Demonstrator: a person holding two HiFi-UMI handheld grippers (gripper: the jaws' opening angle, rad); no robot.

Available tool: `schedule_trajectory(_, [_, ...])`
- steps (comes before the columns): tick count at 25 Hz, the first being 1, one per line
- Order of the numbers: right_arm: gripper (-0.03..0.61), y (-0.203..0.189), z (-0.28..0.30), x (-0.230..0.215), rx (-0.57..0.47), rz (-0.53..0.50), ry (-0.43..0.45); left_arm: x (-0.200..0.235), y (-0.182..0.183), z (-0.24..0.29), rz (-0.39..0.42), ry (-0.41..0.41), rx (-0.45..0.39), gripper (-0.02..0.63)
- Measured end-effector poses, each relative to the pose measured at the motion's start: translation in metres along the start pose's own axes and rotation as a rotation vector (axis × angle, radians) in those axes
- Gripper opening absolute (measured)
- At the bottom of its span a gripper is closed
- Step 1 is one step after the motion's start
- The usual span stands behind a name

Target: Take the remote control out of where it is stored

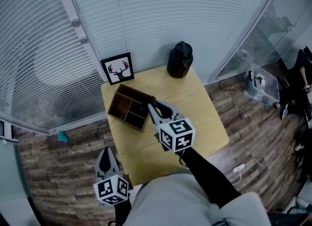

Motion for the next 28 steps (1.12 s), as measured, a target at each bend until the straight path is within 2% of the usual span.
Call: schedule_trajectory(28, [0.074, 0.013, -0.001, 0.007, -0.024, -0.044, 0.013, 0.000, 0.000, -0.001, -0.011, 0.005, -0.009, 0.009])
Point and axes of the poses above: the fingertips, and each gripper's own axes: z forward along the fingers, x to its left, y out of its top, the point moved 8 cm from there along -z, backward along the fingers, and after that the axes turned 6 degrees about -z, right-handed, at the moved point
